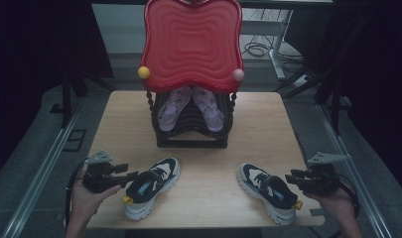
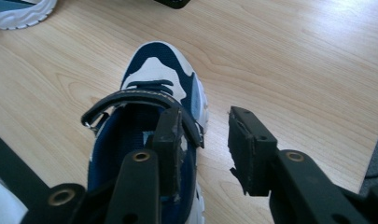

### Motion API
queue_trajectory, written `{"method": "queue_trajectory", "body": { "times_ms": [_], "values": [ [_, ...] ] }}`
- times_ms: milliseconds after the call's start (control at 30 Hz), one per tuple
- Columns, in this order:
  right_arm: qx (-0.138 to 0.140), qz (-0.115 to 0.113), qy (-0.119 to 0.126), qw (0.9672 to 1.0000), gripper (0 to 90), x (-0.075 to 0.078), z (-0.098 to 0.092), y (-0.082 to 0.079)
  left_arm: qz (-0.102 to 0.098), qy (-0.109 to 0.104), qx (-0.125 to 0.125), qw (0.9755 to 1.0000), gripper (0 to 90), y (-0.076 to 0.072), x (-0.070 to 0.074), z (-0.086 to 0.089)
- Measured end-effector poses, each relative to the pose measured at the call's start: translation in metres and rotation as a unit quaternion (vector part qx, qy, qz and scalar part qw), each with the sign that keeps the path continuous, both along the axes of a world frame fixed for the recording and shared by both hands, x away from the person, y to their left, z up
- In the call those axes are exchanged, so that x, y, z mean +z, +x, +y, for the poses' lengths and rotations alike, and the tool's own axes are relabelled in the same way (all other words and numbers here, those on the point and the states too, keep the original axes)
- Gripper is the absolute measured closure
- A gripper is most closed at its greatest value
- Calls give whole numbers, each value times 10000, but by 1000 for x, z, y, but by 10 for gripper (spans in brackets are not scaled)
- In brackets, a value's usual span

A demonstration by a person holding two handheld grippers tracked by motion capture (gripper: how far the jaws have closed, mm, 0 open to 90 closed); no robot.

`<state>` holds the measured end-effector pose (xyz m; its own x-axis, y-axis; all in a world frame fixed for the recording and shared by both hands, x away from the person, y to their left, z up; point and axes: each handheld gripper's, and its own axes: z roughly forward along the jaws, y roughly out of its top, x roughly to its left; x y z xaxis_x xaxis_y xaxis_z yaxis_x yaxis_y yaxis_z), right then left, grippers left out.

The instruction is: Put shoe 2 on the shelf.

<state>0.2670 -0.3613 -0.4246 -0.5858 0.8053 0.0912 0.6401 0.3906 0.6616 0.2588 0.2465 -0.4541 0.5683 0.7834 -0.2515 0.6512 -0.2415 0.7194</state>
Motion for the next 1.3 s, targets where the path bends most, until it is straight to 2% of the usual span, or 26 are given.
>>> {"method": "queue_trajectory", "body": {
  "times_ms": [233,333,533,667,800,867,933,1100,1233,1300],
  "values": [
    [-78,-47,29,10000,601,-3,-3,0,77,152,-101,9998,448,3,-5,-8],
    [-118,-39,33,9999,597,-3,-4,-1,156,281,-167,9993,460,8,-10,-12],
    [-184,-5,44,9998,589,-7,-7,-2,280,464,-426,9976,486,17,-15,-20],
    [-195,-5,46,9998,586,-8,-6,-2,342,580,-575,9961,543,19,-17,-25],
    [-189,85,22,9998,575,-10,-5,0,441,640,-678,9947,589,22,-17,-26],
    [-175,157,25,9997,567,-12,-3,3,505,763,-728,9931,595,23,-18,-26],
    [-134,210,12,9997,569,-13,-1,5,527,772,-756,9927,597,24,-18,-26],
    [-72,176,62,9998,564,-10,1,6,544,784,-806,9922,617,24,-19,-27],
    [150,185,151,9996,562,-9,5,4,516,808,-821,9920,644,24,-19,-27],
    [239,300,94,9992,560,-12,8,5,508,816,-821,9920,652,23,-19,-27]
  ]
}}
